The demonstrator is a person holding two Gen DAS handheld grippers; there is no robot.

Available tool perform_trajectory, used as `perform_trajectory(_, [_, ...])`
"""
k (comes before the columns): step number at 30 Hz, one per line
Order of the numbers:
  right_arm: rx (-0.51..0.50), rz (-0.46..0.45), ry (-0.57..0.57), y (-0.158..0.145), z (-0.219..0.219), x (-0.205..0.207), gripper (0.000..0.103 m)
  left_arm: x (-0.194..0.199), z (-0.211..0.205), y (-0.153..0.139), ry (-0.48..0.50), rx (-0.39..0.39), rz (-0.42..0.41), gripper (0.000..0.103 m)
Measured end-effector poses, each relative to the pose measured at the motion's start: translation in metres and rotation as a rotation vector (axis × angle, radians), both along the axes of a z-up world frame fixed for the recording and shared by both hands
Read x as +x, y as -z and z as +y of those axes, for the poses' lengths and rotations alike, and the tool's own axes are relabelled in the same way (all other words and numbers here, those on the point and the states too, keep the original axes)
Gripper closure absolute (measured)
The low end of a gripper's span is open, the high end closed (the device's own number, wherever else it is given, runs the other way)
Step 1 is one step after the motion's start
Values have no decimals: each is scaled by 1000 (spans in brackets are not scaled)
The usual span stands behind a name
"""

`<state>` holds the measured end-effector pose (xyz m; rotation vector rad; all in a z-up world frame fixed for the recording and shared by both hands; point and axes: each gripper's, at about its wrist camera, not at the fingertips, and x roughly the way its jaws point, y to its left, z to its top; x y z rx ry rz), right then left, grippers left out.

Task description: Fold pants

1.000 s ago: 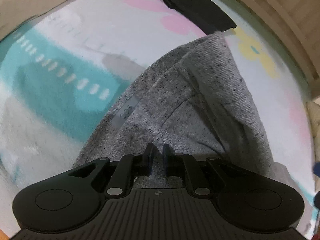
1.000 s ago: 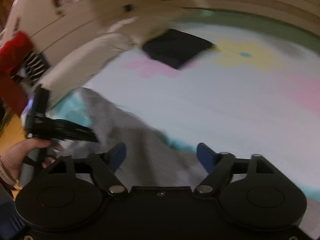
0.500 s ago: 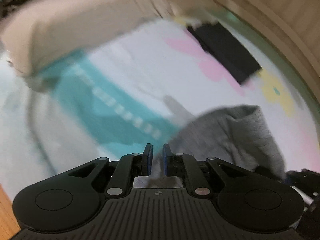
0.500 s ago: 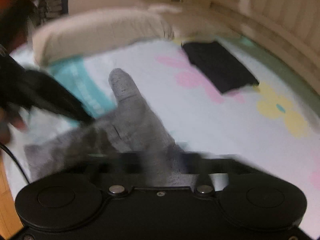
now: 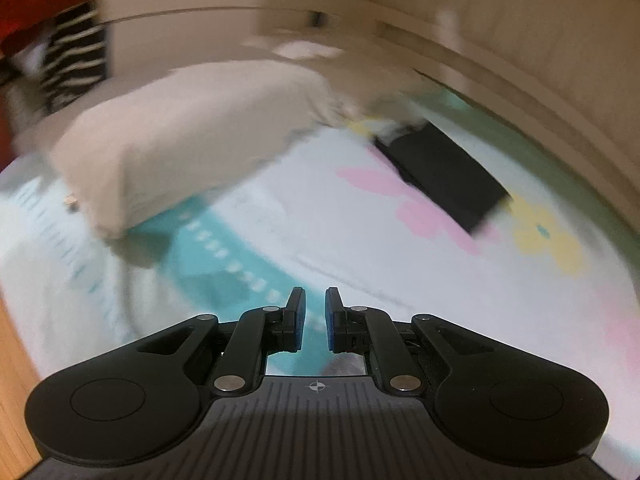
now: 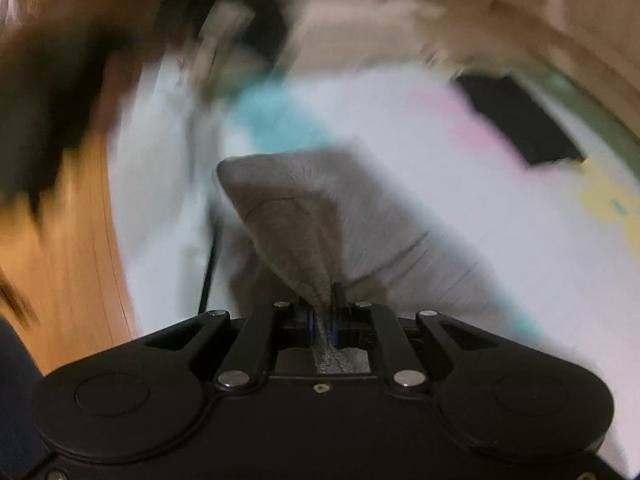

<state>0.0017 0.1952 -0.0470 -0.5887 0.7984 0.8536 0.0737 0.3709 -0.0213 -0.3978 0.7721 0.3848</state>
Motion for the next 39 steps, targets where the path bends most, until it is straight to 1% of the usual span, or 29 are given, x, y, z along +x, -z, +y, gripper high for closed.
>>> perform_trajectory(1, [-33, -36, -7, 18, 6, -12, 89, 3, -7, 2, 45, 5, 11, 93])
perform_trajectory(2, [-39, -83, -8, 25, 9, -20, 86, 8, -14, 6, 95, 11, 23, 93])
perform_trajectory(3, [-40, -126, -14, 27, 11, -27, 80, 12, -20, 9, 134, 12, 34, 93])
perform_trajectory(4, [-43, -141, -21, 26, 13, -30, 78, 13, -26, 12, 165, 5, 39, 93])
perform_trajectory(5, [-31, -133, -21, 22, 12, -30, 75, 16, -31, 15, 195, -5, 41, 93])
perform_trajectory(6, [-9, -113, -21, 17, 9, -26, 65, 16, -35, 18, 228, -18, 41, 93])
perform_trajectory(7, [20, -82, -27, 10, 2, -23, 59, 19, -38, 22, 266, -39, 45, 93])
perform_trajectory(8, [51, -59, -27, 2, -7, -19, 50, 20, -41, 25, 299, -55, 49, 93])
perform_trajectory(9, [71, -53, -21, -5, -19, -16, 45, 21, -45, 27, 332, -66, 56, 93])
perform_trajectory(11, [98, -37, -15, -14, -46, -13, 43, 22, -52, 33, 402, -89, 73, 93])
perform_trajectory(13, [125, 12, 8, -22, -76, -3, 43, 20, -60, 36, 469, -143, 82, 93])
perform_trajectory(15, [133, 34, 67, -30, -103, 19, 43, 19, -72, 36, 561, -199, 70, 93])
perform_trajectory(16, [131, 26, 110, -32, -120, 31, 42, 18, -81, 35, 610, -200, 66, 93])
perform_trajectory(19, [102, -8, 234, -33, -155, 66, 41, 15, -114, 36, 766, -158, 80, 93])
perform_trajectory(21, [98, 4, 306, -33, -176, 88, 41, 9, -140, 42, 904, -138, 84, 93])
perform_trajectory(23, [98, 18, 348, -34, -190, 101, 41, 1, -162, 51, 1026, -112, 101, 93])
perform_trajectory(24, [93, 22, 362, -33, -196, 108, 41, -3, -173, 58, 1083, -73, 122, 92])
perform_trajectory(25, [89, 27, 369, -31, -197, 112, 41, -8, -183, 71, 1130, -2, 189, 92])
perform_trajectory(26, [91, 35, 375, -30, -199, 117, 40, -10, -188, 86, 1135, 47, 285, 92])
perform_trajectory(27, [95, 50, 376, -28, -201, 120, 35, -10, -186, 100, 1121, 57, 344, 91])
perform_trajectory(28, [101, 69, 371, -26, -203, 124, 32, -9, -179, 100, 1110, 9, 322, 91])
perform_trajectory(29, [109, 81, 368, -26, -204, 130, 24, -4, -169, 98, 1075, -60, 326, 91])
perform_trajectory(30, [123, 90, 362, -25, -205, 133, 17, 1, -159, 100, 1015, -114, 349, 93])
perform_trajectory(31, [135, 102, 353, -25, -209, 137, 15, 4, -151, 100, 976, -141, 362, 94])
perform_trajectory(32, [146, 118, 341, -24, -210, 141, 10, 7, -147, 101, 958, -153, 366, 94])
perform_trajectory(35, [163, 173, 321, -17, -211, 158, 8, 5, -148, 100, 975, -116, 368, 94])
perform_trajectory(37, [146, 191, 295, -9, -203, 167, 8, 7, -158, 98, 988, -80, 369, 94])
perform_trajectory(38, [145, 197, 283, -6, -202, 170, 7, 7, -159, 98, 994, -70, 370, 94])
perform_trajectory(39, [150, 226, 261, -2, -199, 174, 5, 7, -159, 98, 992, -71, 373, 94])
